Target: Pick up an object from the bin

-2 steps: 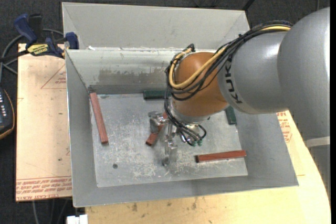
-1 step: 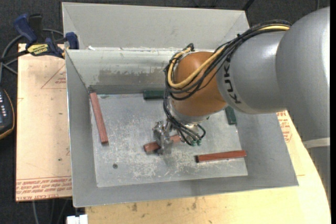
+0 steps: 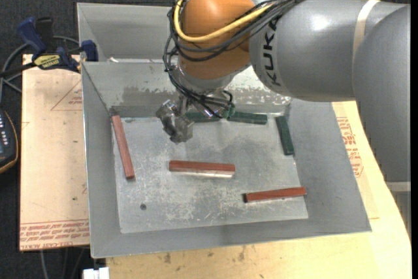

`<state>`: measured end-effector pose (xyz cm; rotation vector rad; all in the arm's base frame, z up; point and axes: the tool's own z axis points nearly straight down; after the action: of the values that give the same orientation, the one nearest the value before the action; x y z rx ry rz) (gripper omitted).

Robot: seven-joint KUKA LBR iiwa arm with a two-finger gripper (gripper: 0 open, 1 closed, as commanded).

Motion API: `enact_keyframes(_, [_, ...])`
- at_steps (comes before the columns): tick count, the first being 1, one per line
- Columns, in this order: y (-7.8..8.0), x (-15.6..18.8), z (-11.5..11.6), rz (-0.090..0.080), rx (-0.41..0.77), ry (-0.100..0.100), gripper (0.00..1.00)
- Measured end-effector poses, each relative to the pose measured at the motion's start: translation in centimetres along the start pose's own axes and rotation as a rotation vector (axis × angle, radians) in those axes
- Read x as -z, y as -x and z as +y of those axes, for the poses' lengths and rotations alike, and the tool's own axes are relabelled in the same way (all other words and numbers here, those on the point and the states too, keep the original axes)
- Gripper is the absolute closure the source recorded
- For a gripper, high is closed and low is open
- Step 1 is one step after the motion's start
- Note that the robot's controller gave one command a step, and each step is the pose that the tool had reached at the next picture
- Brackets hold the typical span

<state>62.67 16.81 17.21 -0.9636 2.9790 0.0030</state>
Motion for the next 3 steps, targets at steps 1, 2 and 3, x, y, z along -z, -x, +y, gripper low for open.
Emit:
enact_keyframes(1, [-0.2, -0.3, 0.0, 0.006, -0.002, 0.002, 0.0])
enact_keyframes(2, [-6.8, -7.5, 4.4, 0.018, 0.12, 0.008, 0.0])
enact_keyframes(3, [-5.4, -10.3, -4.6, 0.008, 0.001, -0.001, 0.0])
